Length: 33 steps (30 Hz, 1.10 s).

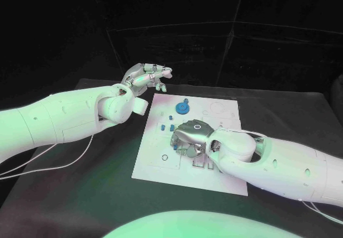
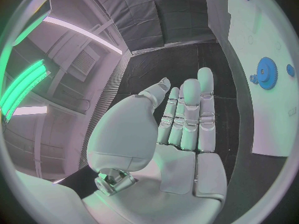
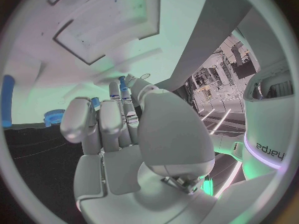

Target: Assemble the parts on the task board

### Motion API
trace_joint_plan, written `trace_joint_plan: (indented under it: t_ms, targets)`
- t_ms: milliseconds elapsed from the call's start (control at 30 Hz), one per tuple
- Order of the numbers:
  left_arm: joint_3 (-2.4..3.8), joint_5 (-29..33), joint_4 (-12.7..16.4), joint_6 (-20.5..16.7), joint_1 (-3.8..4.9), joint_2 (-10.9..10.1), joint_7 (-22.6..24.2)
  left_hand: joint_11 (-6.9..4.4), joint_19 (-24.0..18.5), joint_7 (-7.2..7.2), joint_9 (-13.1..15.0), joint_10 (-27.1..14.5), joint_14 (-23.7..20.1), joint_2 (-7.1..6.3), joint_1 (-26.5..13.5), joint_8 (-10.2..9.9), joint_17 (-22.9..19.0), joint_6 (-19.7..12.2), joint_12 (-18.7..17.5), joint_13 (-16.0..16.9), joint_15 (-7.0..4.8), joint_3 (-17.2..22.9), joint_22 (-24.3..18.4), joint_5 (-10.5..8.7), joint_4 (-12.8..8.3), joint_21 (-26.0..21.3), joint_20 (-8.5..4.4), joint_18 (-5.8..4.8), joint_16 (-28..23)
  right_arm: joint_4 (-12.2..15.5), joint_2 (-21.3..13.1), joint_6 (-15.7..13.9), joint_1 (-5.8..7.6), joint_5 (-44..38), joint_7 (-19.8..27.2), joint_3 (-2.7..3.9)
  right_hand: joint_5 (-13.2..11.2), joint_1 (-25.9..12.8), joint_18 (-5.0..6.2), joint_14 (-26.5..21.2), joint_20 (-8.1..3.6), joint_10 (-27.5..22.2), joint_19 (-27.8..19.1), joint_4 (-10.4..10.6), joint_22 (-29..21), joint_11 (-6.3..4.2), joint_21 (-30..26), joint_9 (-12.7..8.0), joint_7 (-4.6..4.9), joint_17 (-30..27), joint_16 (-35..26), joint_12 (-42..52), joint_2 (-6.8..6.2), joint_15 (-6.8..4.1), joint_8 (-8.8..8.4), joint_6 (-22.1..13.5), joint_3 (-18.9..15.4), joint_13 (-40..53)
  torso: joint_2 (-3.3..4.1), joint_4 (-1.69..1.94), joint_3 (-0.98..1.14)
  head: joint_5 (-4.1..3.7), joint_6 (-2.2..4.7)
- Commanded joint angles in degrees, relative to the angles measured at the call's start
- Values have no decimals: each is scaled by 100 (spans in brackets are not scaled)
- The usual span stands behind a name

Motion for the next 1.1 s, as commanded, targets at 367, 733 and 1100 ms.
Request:
trace_joint_plan:
  t_ms: [367,733,1100]
  targets:
    - [4,20,-7,94,8,8,-12,5,-23,1,-8,-35,-49,30,47,35,-26,-66,38,-8,18,-50,-18,3,-1,-53,7,30,-47,-20,36,-120,7,121,15,2,-30,-87,8,71,90,-219,-69,-14,-154,67,-105,20,52,-92,-53,-36,12,73,8,-231,-49,11,-2,-4,5,2,-14]
    - [3,19,-7,105,8,-6,-24,5,-23,1,-8,-35,-49,30,47,35,-26,-66,38,-8,18,-50,-18,3,-1,-53,7,30,-47,195,-257,-503,7,292,43,3,-15,-120,8,66,93,-195,-54,-13,-142,66,-96,27,56,-106,-57,-2,-6,72,20,-214,-77,16,-7,-5,6,-27,12]
    - [-16,19,16,112,9,-27,-21,6,-22,1,-8,-41,-56,29,50,37,-42,-70,42,-8,20,-55,-24,3,-4,-61,8,31,-56,576,-1188,-105,457,1280,-293,59,90,-380,85,47,71,-697,-212,15,-548,-12,-362,20,-177,-147,-47,-77,-154,24,3,-479,-612,7,-13,-20,-7,-172,142]
